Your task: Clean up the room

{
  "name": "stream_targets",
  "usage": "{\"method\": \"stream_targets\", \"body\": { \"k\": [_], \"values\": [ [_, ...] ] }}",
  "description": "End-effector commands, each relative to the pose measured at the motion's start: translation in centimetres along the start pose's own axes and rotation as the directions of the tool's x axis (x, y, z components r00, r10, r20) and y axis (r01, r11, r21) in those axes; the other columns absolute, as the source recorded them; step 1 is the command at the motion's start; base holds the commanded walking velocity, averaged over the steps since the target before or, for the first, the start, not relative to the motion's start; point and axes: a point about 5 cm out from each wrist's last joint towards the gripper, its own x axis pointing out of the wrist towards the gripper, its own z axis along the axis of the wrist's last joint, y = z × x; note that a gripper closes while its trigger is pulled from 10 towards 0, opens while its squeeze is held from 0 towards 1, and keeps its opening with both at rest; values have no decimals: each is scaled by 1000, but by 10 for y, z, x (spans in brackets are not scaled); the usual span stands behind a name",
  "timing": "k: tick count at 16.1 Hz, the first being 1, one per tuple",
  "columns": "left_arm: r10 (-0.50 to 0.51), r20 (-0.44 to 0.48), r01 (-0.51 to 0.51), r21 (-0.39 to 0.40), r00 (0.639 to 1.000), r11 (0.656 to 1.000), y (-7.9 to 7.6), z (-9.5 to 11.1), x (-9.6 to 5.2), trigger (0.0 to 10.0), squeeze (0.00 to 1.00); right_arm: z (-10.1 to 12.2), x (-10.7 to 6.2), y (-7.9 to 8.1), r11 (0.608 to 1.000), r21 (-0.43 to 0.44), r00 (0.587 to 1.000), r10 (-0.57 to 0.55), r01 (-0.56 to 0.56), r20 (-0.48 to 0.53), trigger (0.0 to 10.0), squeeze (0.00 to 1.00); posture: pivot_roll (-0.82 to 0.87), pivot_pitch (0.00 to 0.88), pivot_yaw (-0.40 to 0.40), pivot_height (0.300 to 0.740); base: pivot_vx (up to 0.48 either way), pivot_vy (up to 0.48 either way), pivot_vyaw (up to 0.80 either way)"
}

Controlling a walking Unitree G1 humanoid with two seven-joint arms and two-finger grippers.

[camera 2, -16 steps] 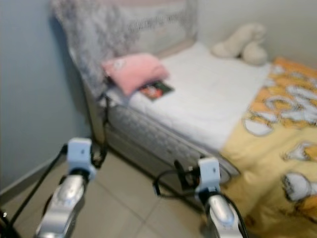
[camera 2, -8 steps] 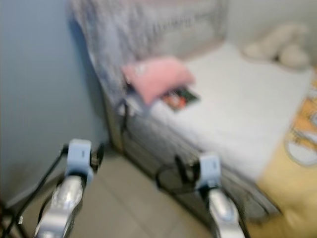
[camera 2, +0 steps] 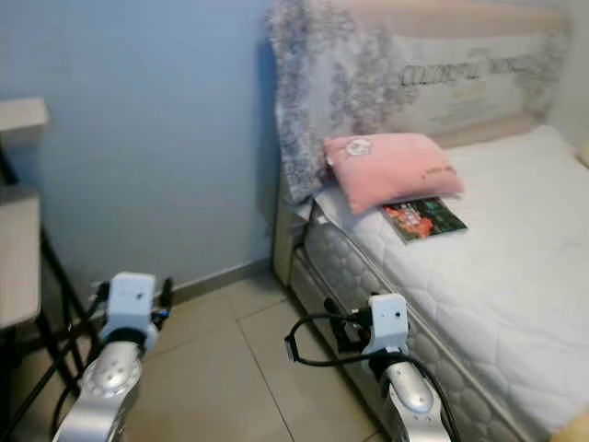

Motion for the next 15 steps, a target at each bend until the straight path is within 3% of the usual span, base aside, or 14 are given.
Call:
{"method": "stream_targets", "body": {
  "k": [1,3,5,8,10,15],
  "values": [
    [-47,18,47,6,999,999,-13,6,0,10000,0,-1,-2,-11,1000,-6,1000,-29,29,-7,10000,110,75,0,-29,740,0,-442,488],
    [-70,18,71,-54,997,996,-18,5,-2,10000,0,-1,-3,-11,1000,-7,1000,-22,22,-8,10000,118,75,0,-30,740,0,-221,484],
    [-93,65,94,-15,994,995,-25,11,-4,10000,0,-5,-5,-12,1000,9,999,-26,27,-20,10000,125,77,0,-29,740,0,0,494],
    [-114,60,117,-45,992,992,-17,5,-13,10000,0,-8,-11,-15,998,25,998,-54,55,-12,10000,149,73,0,-18,740,0,0,494],
    [-126,75,131,-65,989,989,-18,9,-11,10000,0,-13,-12,-13,998,33,998,-53,54,-23,10000,157,78,0,-14,740,0,0,500],
    [-80,56,85,-105,995,991,-13,12,-7,10000,0,-13,-10,-8,999,32,999,-34,35,-22,10000,169,74,0,-14,740,439,0,500]
  ]
}}
